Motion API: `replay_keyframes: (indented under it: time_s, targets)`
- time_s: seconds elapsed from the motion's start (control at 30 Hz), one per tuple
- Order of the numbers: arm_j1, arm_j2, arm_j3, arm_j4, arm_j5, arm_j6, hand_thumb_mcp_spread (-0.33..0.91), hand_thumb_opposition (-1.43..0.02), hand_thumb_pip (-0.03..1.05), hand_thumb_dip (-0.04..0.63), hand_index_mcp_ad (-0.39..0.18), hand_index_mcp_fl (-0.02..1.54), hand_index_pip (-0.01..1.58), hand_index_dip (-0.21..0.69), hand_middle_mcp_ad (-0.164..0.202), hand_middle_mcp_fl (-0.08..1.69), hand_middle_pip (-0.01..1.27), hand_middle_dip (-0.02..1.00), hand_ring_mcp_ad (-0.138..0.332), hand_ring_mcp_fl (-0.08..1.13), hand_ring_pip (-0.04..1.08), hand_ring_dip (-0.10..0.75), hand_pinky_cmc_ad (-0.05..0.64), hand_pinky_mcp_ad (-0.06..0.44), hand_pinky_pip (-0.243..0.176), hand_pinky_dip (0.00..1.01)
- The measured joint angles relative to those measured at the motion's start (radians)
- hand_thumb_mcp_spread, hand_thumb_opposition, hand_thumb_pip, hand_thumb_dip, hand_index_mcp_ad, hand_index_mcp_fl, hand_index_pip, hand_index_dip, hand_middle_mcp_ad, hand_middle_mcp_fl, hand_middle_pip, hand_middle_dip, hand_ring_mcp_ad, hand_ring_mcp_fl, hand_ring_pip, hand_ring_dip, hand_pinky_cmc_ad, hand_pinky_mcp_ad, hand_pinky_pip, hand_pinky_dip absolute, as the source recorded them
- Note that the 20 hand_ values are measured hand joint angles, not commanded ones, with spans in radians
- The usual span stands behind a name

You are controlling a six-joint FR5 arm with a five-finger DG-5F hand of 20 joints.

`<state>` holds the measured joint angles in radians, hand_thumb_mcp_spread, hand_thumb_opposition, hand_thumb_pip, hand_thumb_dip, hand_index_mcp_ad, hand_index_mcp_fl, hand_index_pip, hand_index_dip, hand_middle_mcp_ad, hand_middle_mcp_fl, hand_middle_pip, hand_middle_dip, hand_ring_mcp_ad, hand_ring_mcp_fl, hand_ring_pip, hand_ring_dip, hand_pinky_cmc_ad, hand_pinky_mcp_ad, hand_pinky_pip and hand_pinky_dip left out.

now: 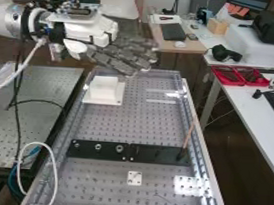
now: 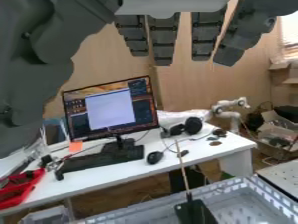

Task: Grab the bearing and place it in the white container

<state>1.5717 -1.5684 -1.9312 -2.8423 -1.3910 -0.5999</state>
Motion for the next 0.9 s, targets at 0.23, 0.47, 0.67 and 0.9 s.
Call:
replay_keyframes:
  time_s: [0.23,0.47,0.67,0.9]
  targets:
    - [-0.015,-0.041,-0.075,0.089,0.058,0.038,0.30,-0.68,0.38,0.051,0.026,0.01,0.08,0.016,0.087,0.00,0.14,0.14,0.209,0.00,0.09,0.021,0.302,0.199,-0.075,0.17]
    - [-0.025,-0.082,-0.126,0.174,0.103,0.046,0.33,-0.69,0.40,0.079,0.000,0.04,0.10,0.000,0.087,0.01,0.14,0.14,0.213,0.00,0.09,0.021,0.302,0.216,-0.075,0.17]
    - [-0.042,-0.145,-0.144,0.208,0.122,0.065,0.34,-0.71,0.44,0.112,-0.014,0.04,0.10,0.000,0.091,0.01,0.14,0.14,0.211,0.00,0.09,0.021,0.302,0.225,-0.075,0.17]
    - [-0.065,-0.193,-0.155,0.241,0.122,0.101,0.38,-0.72,0.44,0.136,-0.030,0.06,0.11,0.002,0.089,0.01,0.14,0.14,0.209,0.00,0.09,0.024,0.302,0.222,-0.075,0.17]
